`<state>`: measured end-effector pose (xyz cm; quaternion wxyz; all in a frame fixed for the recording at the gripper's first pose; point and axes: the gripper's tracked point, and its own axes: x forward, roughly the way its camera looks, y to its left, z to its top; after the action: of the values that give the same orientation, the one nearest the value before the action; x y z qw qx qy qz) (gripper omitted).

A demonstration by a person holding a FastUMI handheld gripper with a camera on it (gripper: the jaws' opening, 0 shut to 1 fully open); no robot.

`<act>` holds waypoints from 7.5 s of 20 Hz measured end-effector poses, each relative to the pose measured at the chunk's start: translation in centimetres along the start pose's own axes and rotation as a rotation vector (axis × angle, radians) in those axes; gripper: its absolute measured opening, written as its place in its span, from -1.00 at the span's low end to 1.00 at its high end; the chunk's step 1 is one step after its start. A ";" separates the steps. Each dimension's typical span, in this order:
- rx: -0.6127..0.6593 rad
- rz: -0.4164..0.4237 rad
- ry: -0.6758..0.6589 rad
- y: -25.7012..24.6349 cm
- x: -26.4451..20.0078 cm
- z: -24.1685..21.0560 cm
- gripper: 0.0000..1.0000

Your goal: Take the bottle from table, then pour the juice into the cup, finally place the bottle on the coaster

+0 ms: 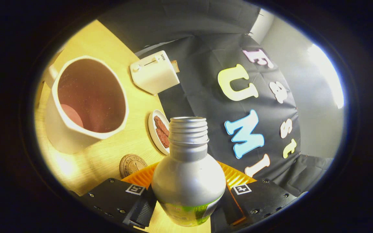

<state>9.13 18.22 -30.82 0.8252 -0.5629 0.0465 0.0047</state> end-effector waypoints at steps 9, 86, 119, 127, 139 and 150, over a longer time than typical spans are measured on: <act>-0.179 -0.031 -0.063 -0.4 -0.6 1.3 0.66; -0.916 -0.139 -0.168 -6.2 -0.3 5.1 0.64; -1.298 -0.181 -0.261 -4.9 -1.8 9.4 0.64; -1.303 -0.178 -0.278 -4.4 -1.6 9.7 0.64; -1.283 -0.168 -0.268 -4.1 -1.7 9.4 0.64; -1.045 -0.211 -0.271 -5.9 -2.3 8.7 0.64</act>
<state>7.84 24.30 -22.02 0.4306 -0.8937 -0.1252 0.0169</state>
